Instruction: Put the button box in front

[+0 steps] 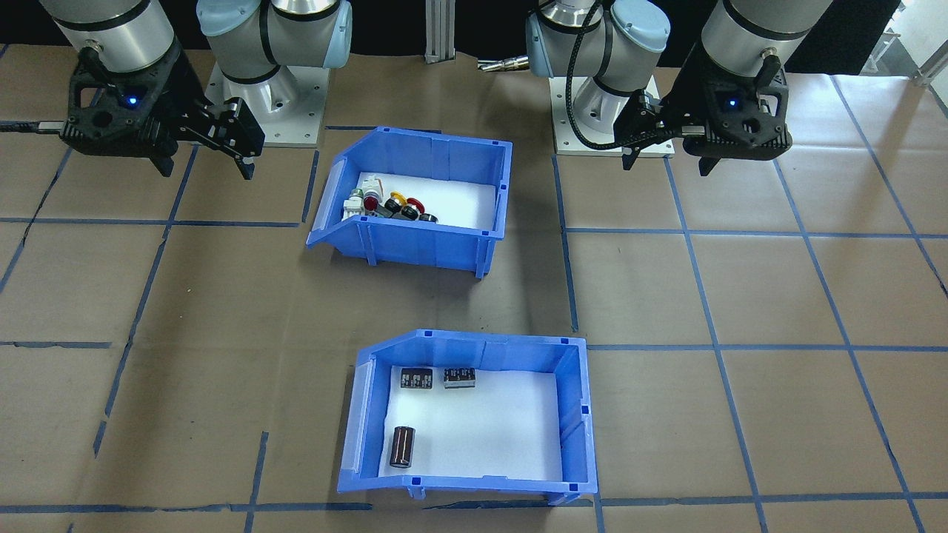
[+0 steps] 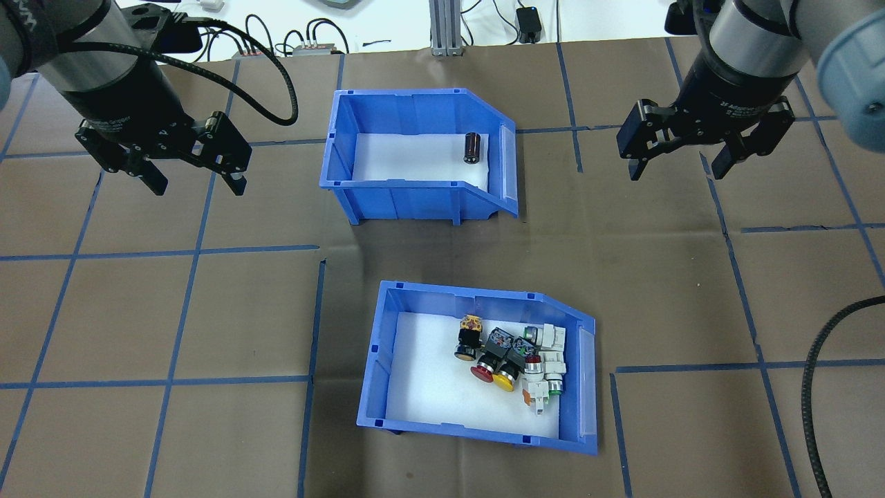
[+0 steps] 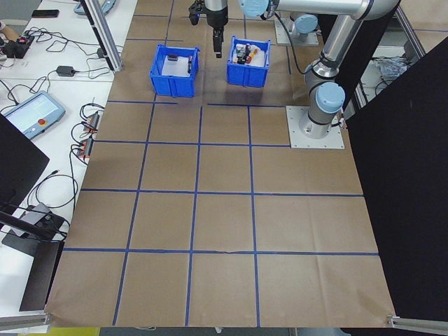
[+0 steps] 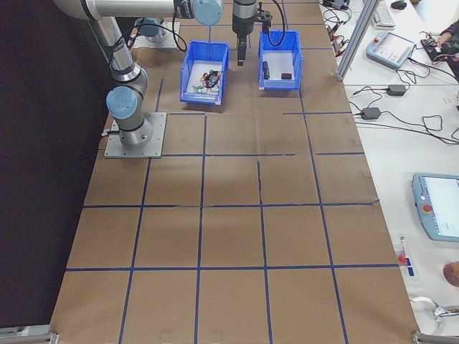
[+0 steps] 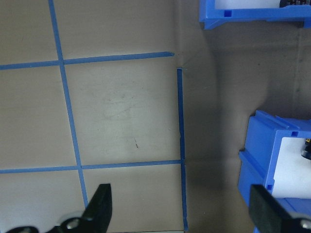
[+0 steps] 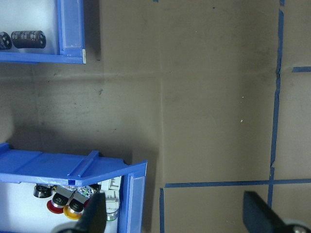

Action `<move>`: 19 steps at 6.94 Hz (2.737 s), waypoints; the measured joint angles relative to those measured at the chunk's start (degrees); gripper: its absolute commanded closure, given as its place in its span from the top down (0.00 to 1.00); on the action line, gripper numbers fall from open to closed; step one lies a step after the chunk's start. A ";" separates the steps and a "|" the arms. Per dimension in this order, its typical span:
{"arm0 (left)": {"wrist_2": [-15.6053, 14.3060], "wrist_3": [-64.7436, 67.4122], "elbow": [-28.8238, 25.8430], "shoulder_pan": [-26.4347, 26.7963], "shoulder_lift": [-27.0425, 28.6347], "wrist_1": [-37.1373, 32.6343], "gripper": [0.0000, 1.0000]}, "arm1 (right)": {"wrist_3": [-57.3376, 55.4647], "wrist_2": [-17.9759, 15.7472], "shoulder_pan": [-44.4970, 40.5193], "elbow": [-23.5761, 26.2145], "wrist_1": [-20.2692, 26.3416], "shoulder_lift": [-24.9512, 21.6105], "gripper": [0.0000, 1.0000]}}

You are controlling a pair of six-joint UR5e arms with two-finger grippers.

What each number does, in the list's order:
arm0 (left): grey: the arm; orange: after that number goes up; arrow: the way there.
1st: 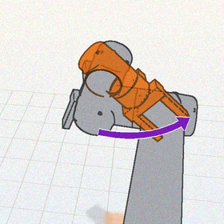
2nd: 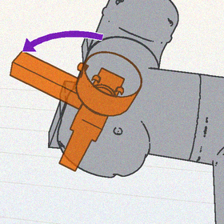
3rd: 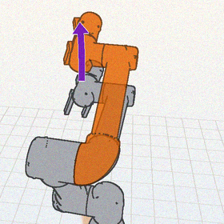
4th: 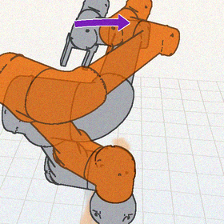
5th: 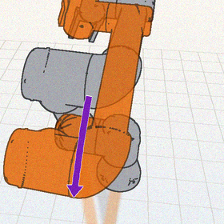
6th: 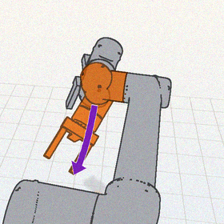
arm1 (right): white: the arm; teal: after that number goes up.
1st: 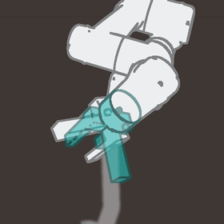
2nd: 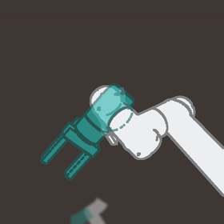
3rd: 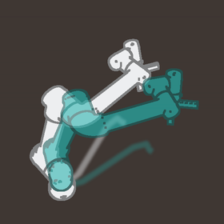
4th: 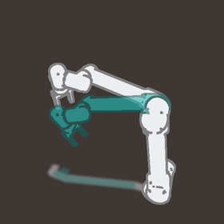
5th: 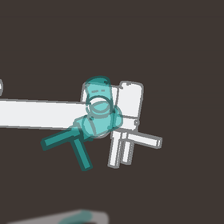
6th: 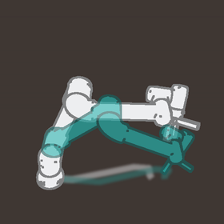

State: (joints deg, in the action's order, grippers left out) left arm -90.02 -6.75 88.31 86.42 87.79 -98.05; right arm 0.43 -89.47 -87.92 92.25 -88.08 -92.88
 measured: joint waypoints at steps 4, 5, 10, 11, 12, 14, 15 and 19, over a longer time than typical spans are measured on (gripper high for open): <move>0.20 9.68 0.24 0.10 -0.94 -0.26 1.00 | 4.01 -0.25 0.03 -0.48 -1.24 1.17 1.00; 0.25 17.22 0.76 0.21 -1.52 -0.52 1.00 | 6.41 -0.27 0.03 -0.76 -2.57 2.41 1.00; 2.38 43.79 13.34 0.42 -12.71 -2.80 1.00 | 33.41 0.28 -1.28 -8.28 -3.49 8.53 1.00; 2.62 49.51 17.00 0.42 -15.83 -2.79 1.00 | 38.80 0.28 -2.85 -9.94 -3.69 10.51 1.00; 3.29 54.88 20.57 0.42 -18.70 -2.68 0.99 | 41.06 0.27 -5.04 -12.87 -3.81 13.65 1.00; 6.54 65.69 27.69 0.47 -24.46 -2.40 0.99 | 45.53 -0.06 -11.25 -21.57 -3.74 22.14 1.00; 7.95 71.16 30.25 0.72 -26.84 -2.20 0.99 | 48.95 -0.05 -13.98 -24.91 -3.74 25.72 1.00; 9.23 88.87 36.00 7.98 -28.36 4.56 0.99 | 60.92 -0.48 -23.84 -27.24 -9.29 34.32 1.00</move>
State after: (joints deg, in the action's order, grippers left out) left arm -80.79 82.11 124.31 94.39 59.43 -93.49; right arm 61.35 -89.95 -111.75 65.01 -97.38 -58.56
